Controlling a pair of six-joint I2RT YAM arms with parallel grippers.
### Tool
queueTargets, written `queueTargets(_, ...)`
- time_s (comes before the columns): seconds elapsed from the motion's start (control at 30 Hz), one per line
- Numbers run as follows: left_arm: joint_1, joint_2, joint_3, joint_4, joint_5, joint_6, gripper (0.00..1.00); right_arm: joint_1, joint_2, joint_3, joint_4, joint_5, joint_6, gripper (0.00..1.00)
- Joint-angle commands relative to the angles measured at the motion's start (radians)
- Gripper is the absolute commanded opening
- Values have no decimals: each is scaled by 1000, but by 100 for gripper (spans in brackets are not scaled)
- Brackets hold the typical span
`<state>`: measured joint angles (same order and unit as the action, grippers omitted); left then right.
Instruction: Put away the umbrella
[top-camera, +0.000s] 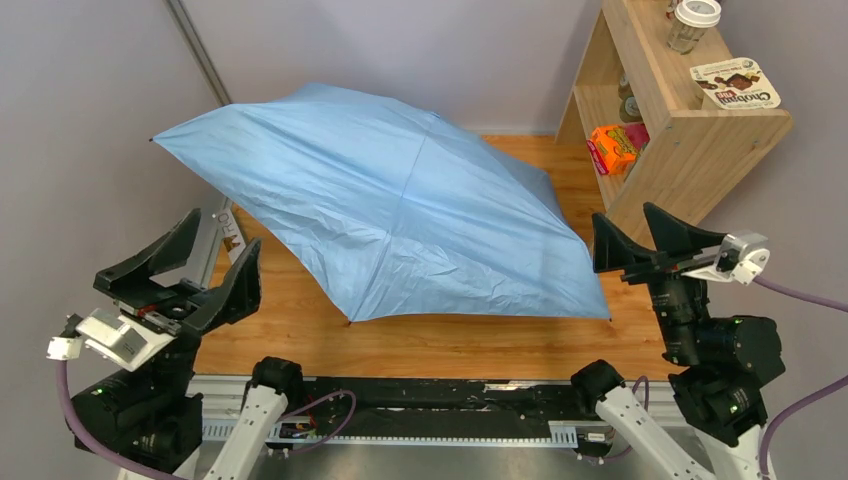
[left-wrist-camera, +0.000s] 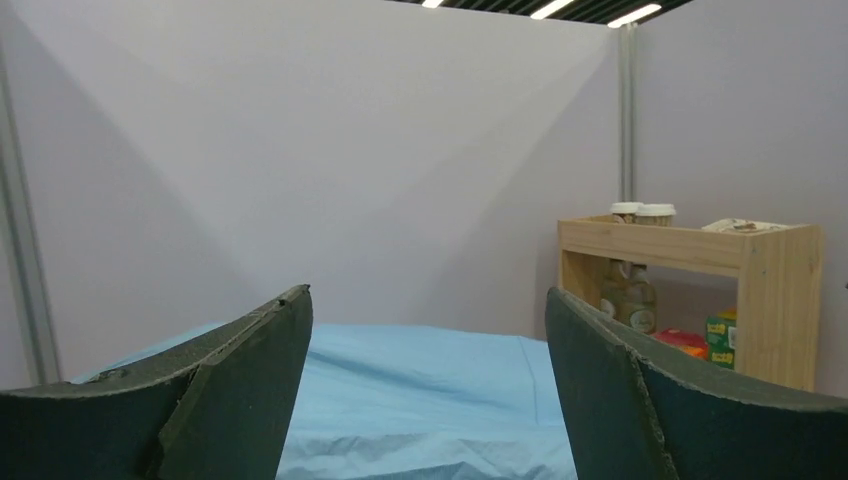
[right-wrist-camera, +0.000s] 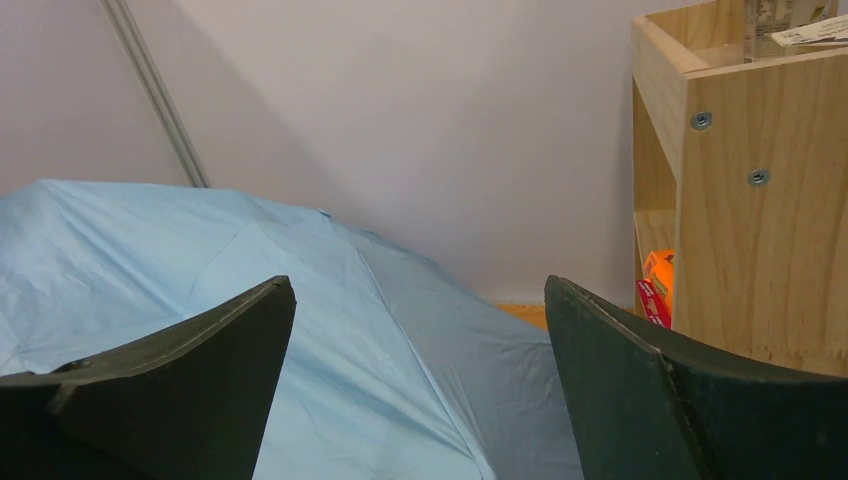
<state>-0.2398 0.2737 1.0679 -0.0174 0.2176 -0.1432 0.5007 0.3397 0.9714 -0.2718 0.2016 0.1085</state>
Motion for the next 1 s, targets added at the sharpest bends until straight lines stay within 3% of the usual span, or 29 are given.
queueTargets(0.0,4,-27,49,-264,-214,-34,92,-5,27,46,-18,61,33,100)
queueTargets(0.03,4,-31,66,-317,-319,-59,92,-5,31,46,-21,61,33,100)
queueTargets(0.13,4,-24,109,-704,-771,-301,88,-5,38,36,-3,35,34,100)
queueTargets(0.2,4,-11,98,-870,-919,-388,86,-5,47,32,8,12,36,100)
queueTargets(0.3,4,13,31,-981,-1004,-473,87,-5,58,29,10,-8,26,100)
queueTargets(0.47,4,53,-124,-1184,-1043,-777,87,-5,41,15,-7,-16,36,100)
queueTargets(0.53,4,13,-246,-1097,-950,-809,92,-4,21,1,-6,-40,46,100)
queueTargets(0.67,4,-65,-524,-671,-550,-785,97,-5,-8,-22,-17,-60,66,100)
queueTargets(0.7,4,-74,-618,-448,-494,-732,97,-5,-11,-23,-21,-74,69,100)
queueTargets(0.77,5,-74,-740,-172,-371,-705,98,-5,-16,-25,-40,-114,68,100)
queueTargets(0.87,5,16,-874,243,-250,-697,98,-5,-16,-22,-76,-178,65,100)
queueTargets(0.97,5,257,-919,502,-111,-649,95,-5,-27,-22,-110,-185,71,100)
